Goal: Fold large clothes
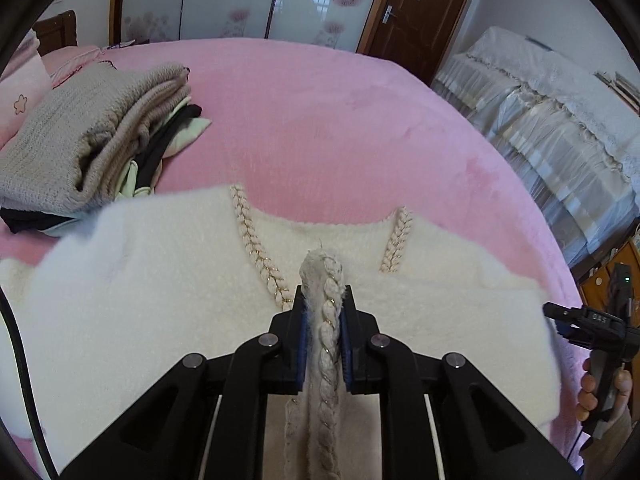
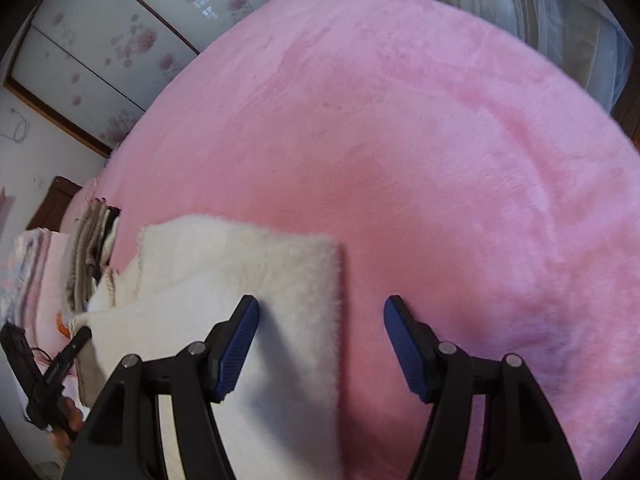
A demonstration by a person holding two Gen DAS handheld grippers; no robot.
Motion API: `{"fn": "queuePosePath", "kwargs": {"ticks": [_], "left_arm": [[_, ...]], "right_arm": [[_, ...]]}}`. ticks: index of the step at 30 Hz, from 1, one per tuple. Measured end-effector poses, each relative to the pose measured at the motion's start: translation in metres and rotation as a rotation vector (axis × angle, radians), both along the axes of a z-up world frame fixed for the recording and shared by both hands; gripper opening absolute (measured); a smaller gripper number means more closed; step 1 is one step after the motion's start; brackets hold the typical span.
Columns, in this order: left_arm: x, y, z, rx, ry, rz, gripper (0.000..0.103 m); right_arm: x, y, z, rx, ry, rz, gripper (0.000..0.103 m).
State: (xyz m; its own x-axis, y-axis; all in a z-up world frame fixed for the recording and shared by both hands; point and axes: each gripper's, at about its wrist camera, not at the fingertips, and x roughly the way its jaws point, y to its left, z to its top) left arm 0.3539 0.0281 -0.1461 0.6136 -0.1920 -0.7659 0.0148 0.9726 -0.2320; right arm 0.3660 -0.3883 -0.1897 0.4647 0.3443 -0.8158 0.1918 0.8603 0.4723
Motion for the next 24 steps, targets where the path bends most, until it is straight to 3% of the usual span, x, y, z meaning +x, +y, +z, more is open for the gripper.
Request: {"fn": "queuePosePath", "kwargs": {"ticks": [3,4,5,6,7,8,10,11,14,16,18,24], "left_arm": [[0.001,0.000,-0.005,0.030,0.005,-0.003,0.011],[0.002,0.001,-0.010,0.036,0.018,0.004,0.011],[0.004,0.004,-0.013,0.034,0.026,0.011,0.011],[0.004,0.005,-0.015,0.029,0.031,0.020,0.011],[0.004,0.005,-0.017,0.024,0.028,0.026,0.011],[0.004,0.004,-0.017,0.021,0.014,0.026,0.011],[0.000,-0.004,-0.015,0.062,-0.024,0.031,0.011],[0.000,-0.008,-0.017,0.086,-0.033,0.035,0.011],[0.009,-0.017,-0.039,0.151,0.020,0.050,0.011],[0.013,-0.019,-0.058,0.185,0.068,0.064,0.012],[0.013,-0.020,-0.064,0.206,0.066,0.066,0.012],[0.002,-0.022,-0.036,0.276,0.073,0.072,0.021]], "right_arm": [[0.005,0.013,0.000,-0.004,-0.035,0.044,0.064],[0.006,0.019,0.001,-0.022,-0.040,0.066,0.045],[0.006,0.024,0.004,-0.052,-0.051,0.076,0.033],[0.004,0.028,0.011,-0.096,-0.068,0.079,0.028],[-0.003,0.035,0.026,-0.174,-0.110,0.071,0.015],[-0.012,0.042,0.043,-0.253,-0.163,0.059,0.014],[-0.032,0.064,0.071,-0.443,-0.270,0.051,0.013],[-0.035,0.074,0.072,-0.530,-0.281,0.051,0.013],[-0.017,0.089,0.042,-0.676,-0.181,0.084,0.013],[-0.004,0.090,0.015,-0.711,-0.107,0.103,0.014],[-0.001,0.089,0.010,-0.712,-0.082,0.102,0.019],[-0.016,0.084,0.048,-0.648,-0.127,0.056,0.034]]}}
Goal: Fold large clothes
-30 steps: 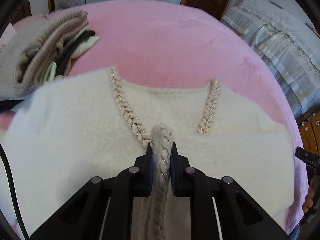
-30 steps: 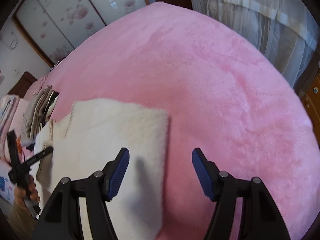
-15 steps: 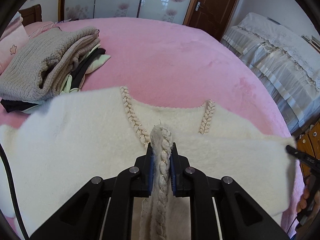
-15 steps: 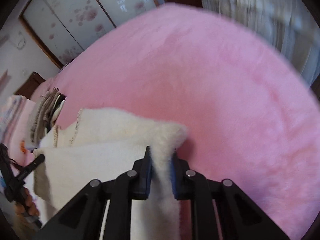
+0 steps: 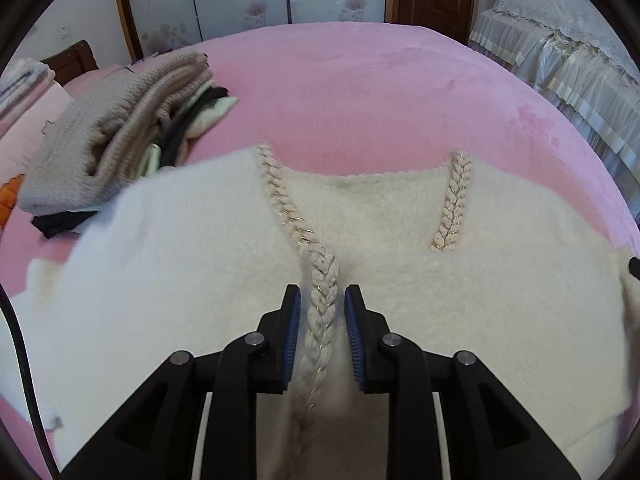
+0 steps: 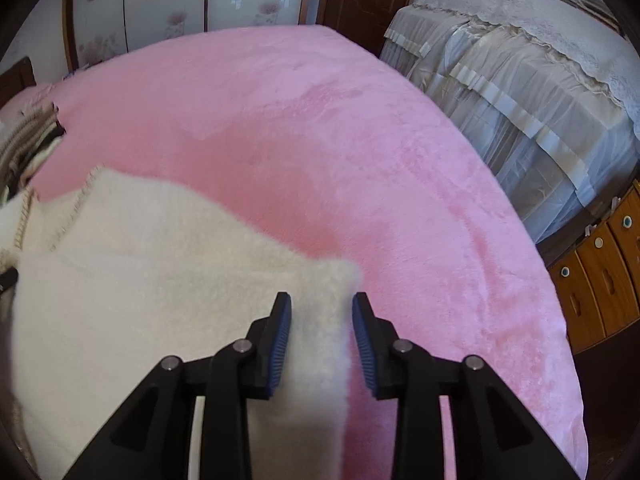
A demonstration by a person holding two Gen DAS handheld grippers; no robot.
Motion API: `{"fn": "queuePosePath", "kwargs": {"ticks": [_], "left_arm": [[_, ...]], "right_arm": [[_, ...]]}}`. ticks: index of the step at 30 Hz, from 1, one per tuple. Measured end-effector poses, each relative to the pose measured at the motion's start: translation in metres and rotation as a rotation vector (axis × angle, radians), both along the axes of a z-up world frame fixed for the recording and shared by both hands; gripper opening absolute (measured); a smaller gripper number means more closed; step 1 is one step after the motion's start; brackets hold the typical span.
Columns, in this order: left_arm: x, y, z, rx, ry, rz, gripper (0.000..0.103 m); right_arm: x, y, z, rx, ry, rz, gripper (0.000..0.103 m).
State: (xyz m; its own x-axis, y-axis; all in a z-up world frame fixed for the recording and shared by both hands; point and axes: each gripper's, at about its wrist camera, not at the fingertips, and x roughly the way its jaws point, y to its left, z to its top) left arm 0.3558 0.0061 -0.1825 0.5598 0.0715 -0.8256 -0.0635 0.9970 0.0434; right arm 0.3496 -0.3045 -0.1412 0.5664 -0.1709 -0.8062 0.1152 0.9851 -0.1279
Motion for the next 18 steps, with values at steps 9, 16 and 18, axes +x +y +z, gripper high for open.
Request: {"fn": "queuePosePath", "kwargs": {"ticks": [9,16,18], "left_arm": [[-0.064,-0.034,0.026,-0.180,-0.031,-0.025,0.021],[-0.072,-0.021,-0.013,-0.133,0.017,0.046,0.023],[-0.074,-0.023,-0.012,-0.108,0.012,0.023,0.023]], "right_arm": [[-0.065,0.064,0.013,0.280,-0.032,0.133,0.038],[-0.089,0.091,-0.037,0.044,0.027,0.137,0.034],[-0.095,0.072,-0.036,-0.037,0.005,0.074,0.034]]}}
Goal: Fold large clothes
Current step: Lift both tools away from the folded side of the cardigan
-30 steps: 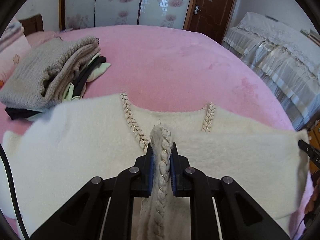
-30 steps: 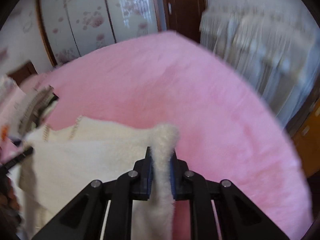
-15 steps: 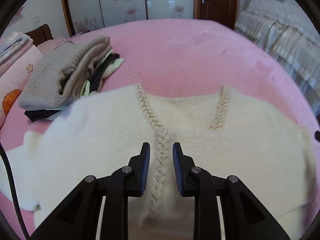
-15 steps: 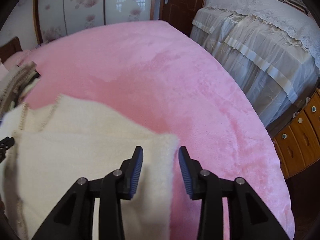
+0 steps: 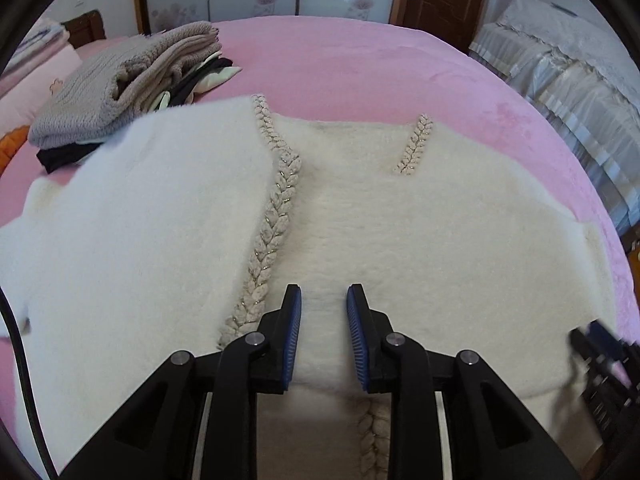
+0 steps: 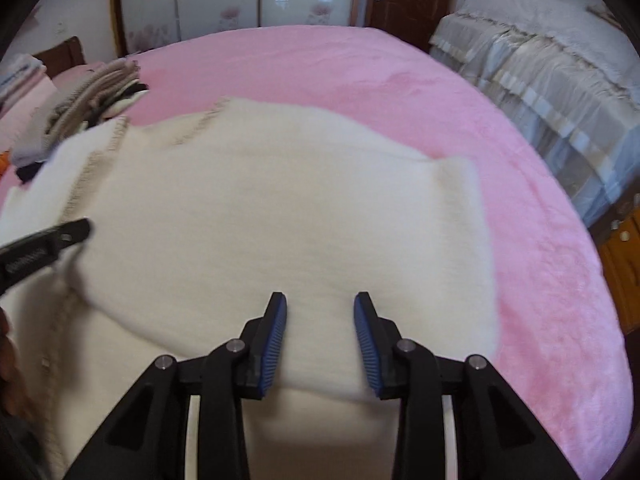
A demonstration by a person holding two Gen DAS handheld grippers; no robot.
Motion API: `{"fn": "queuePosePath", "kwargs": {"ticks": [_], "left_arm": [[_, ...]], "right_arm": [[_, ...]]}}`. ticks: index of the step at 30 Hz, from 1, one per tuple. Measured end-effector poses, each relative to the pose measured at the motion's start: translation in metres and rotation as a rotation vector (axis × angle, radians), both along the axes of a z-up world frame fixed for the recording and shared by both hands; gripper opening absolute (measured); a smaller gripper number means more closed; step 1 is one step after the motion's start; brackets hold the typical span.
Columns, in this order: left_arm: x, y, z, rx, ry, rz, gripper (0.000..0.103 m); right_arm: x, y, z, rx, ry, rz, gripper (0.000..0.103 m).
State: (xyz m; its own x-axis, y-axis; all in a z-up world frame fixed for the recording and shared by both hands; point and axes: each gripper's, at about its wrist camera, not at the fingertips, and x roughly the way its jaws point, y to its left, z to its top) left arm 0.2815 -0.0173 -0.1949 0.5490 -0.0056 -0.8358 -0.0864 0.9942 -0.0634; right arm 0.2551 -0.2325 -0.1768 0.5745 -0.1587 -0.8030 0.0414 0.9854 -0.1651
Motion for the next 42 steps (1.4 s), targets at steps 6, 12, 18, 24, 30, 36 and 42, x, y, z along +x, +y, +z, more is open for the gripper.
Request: {"fn": "queuePosePath", "kwargs": {"ticks": [6,12,18,24,30,36,42], "left_arm": [[0.001,-0.003,-0.002,0.026,-0.005,-0.001,0.024],[0.001,-0.008,0.004,0.039,0.020,-0.003,0.025],[-0.003,-0.009,0.029,0.032,0.042,-0.016,0.064],[-0.025,-0.022,0.078,0.087,-0.009,-0.049,0.087],[-0.052,-0.024,0.119,0.019,-0.026,-0.059,0.087],[-0.094,-0.019,0.150,0.046,-0.062,-0.046,0.087],[-0.136,0.009,0.173,-0.025,-0.079,-0.012,0.087]], "right_arm": [[0.001,-0.062,-0.005,0.016,0.018,-0.131,0.052],[0.004,-0.064,-0.001,0.060,0.031,-0.146,0.054],[-0.009,-0.059,0.028,0.184,0.007,-0.142,0.054],[-0.034,-0.028,0.069,0.155,-0.049,-0.069,0.056],[-0.058,-0.010,0.103,0.239,-0.081,-0.043,0.056],[-0.084,0.007,0.124,0.278,-0.103,-0.018,0.056],[-0.112,0.027,0.147,0.297,-0.133,0.029,0.056]]}}
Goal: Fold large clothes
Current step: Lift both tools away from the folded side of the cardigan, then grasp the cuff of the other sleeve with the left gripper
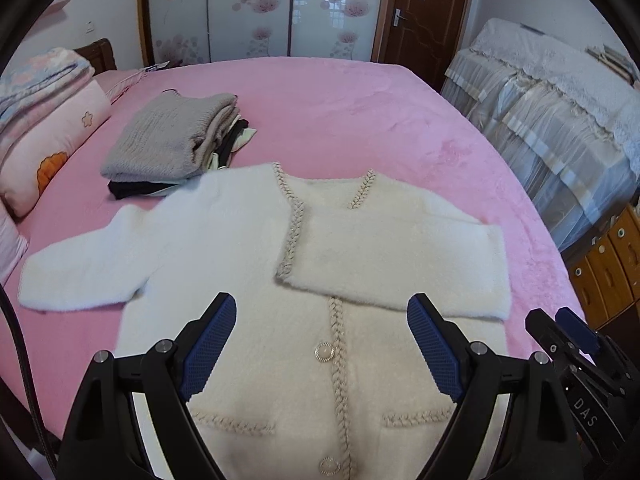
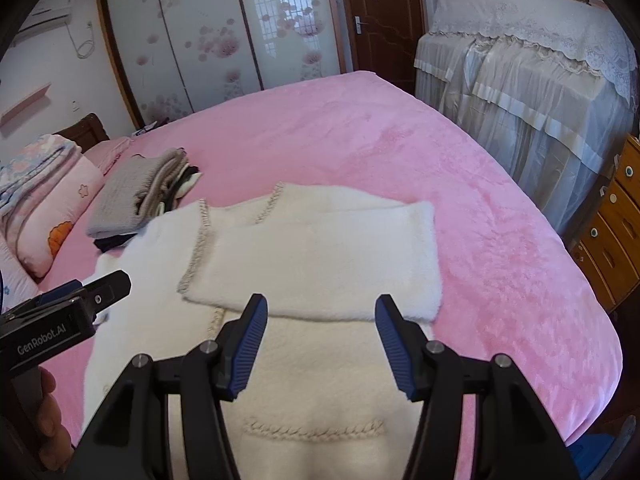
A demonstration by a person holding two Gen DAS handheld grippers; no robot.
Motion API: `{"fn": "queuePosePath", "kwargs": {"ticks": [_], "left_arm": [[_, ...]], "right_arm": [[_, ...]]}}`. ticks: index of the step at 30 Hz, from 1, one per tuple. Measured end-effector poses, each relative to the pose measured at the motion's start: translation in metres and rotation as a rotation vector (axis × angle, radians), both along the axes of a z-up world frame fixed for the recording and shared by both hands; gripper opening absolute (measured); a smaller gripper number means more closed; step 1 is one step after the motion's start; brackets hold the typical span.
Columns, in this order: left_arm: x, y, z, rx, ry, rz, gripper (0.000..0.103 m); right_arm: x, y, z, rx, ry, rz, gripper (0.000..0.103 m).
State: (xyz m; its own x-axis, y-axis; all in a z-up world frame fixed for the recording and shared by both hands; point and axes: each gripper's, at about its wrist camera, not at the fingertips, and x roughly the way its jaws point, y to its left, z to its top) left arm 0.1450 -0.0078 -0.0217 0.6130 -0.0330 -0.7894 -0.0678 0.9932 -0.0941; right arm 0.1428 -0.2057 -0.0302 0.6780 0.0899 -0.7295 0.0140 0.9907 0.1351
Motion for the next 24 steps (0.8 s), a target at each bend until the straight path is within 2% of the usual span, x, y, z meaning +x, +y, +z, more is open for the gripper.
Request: {"fn": "queuePosePath", "kwargs": {"ticks": [6,13,19,24], "left_arm": [[-0.038,0.057,0.016,-0.015,-0.010,0.076,0.087],[-0.075,0.167,0.027,-0.019,-0.038,0.255,0.087],[-0.097,0.270,0.005,-0.050,-0.032,0.440,0.087],[-0.098,0.356,-0.033,-0.089,-0.040,0.616,0.087]], "right_arm": [[-0.022,0.032,0.018,0.006,-0.031,0.063,0.056],[-0.027,0.097,0.025,0.006,-0.063,0.164,0.056],[-0.020,0.169,0.019,0.028,-0.068,0.248,0.056],[-0.011,0.235,-0.007,-0.024,-0.024,0.347,0.056]]}}
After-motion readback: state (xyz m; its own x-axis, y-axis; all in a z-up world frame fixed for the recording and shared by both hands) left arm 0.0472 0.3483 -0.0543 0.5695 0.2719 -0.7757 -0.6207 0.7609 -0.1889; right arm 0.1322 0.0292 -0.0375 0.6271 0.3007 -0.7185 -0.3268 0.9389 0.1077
